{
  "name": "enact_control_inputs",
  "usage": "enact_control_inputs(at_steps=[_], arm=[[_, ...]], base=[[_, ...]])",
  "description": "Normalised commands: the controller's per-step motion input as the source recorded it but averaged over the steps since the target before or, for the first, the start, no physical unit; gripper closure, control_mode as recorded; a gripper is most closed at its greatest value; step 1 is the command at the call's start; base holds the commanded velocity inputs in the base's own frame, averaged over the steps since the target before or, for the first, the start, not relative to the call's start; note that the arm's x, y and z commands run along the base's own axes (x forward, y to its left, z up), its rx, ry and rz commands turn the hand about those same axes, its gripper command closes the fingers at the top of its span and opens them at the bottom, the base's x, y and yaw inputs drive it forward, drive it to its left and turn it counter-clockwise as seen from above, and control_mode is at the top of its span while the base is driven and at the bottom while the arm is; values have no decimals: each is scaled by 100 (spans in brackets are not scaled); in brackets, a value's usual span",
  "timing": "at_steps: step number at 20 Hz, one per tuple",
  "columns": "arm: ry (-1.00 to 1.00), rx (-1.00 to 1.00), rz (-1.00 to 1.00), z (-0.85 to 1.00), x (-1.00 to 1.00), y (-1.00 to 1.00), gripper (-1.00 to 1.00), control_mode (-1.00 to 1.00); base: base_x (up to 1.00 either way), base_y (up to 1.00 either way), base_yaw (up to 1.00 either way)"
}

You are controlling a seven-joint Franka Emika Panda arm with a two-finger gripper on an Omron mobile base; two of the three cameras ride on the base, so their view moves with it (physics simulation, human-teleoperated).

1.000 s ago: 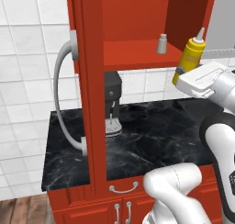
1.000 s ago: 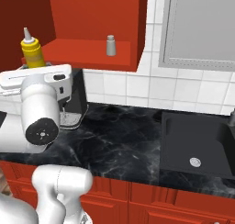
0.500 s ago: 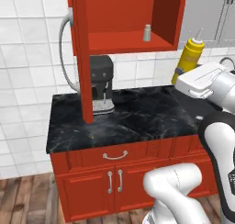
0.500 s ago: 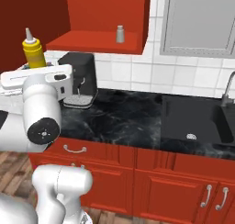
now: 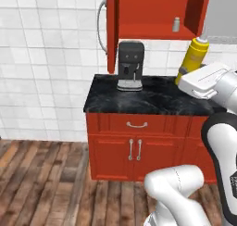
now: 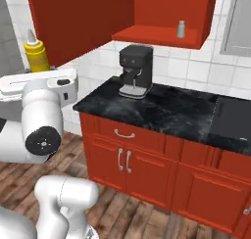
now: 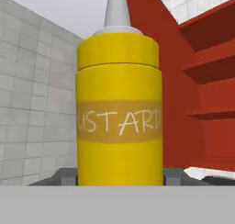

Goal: Move the mustard and shaker from the cabinet to the dining counter.

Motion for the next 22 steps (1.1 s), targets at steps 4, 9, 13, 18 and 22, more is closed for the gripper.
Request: enact_control_inputs(at_steps=[4,9,13,18,22], arm=[[0,0,0,0,0,0,100,100],[0,0,0,0,0,0,100,100],[0,0,0,0,0,0,100,100],[0,0,0,0,0,0,100,100],[0,0,0,0,0,0,100,100]], base=[[-9,-1,100],[0,0,100],[0,0,100],[0,0,100],[0,0,100]])
